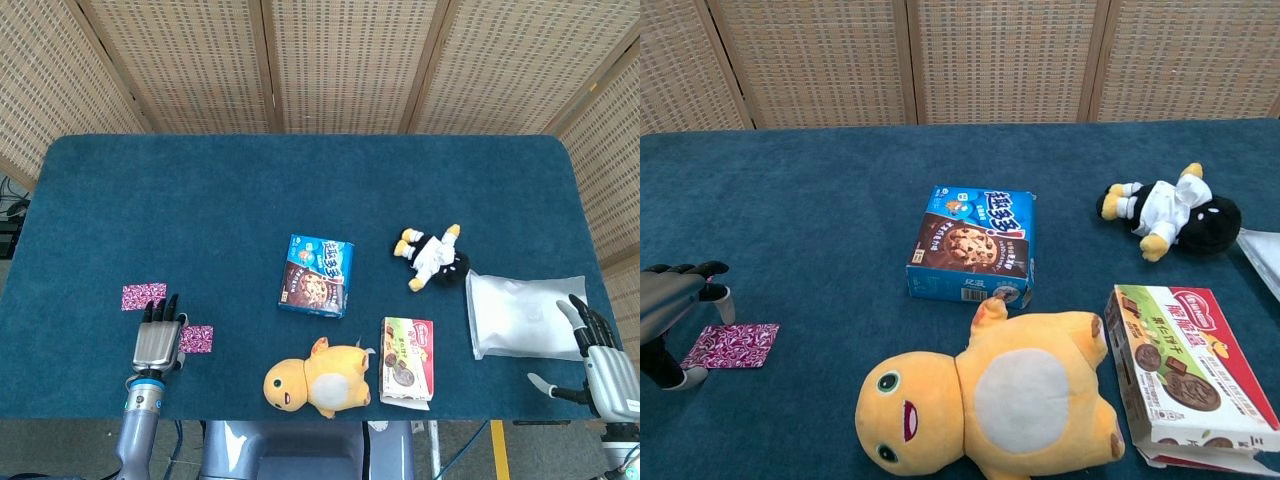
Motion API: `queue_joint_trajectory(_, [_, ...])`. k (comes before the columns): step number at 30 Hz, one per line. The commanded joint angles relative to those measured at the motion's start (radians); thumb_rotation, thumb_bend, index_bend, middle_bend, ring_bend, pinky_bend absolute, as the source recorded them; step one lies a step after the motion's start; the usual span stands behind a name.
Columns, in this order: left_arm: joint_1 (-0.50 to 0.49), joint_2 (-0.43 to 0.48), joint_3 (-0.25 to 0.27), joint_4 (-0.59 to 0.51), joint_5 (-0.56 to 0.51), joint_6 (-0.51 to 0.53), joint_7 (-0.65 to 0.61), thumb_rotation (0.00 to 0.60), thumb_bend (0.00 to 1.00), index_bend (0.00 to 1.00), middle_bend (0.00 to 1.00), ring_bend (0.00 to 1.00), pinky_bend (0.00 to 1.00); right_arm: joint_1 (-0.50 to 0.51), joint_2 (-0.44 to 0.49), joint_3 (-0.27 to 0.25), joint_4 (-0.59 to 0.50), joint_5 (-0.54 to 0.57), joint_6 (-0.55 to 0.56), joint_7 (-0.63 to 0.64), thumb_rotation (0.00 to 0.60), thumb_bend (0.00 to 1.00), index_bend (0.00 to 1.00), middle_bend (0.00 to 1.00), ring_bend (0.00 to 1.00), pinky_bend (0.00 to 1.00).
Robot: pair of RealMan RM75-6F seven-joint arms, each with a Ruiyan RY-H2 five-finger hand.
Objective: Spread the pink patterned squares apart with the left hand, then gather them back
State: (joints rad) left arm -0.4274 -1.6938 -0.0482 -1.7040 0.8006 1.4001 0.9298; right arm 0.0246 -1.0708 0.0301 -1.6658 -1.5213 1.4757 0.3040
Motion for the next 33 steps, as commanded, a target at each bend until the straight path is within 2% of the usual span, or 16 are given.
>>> queue_joint_trajectory(1, [0.0, 0.001, 0.0, 0.0, 0.0, -0.002, 0.001, 0.6, 0.32, 0.49, 0.0, 0.0, 0.0, 0.0, 0.0, 0.0, -0.001, 0.001, 0.0, 0.001, 0.6, 0.11, 0.04, 0.0, 0.0, 0.0])
queue_joint_trajectory(33, [0.004, 0.01, -0.004, -0.011, 0.015, -0.002, -0.015, 0.6, 0.35, 0.55, 0.0, 0.0, 0.0, -0.001, 0.001, 0.0, 0.0, 0.002, -0.001, 0.003, 0.6, 0.1, 0.04, 0.0, 0.0, 0.0])
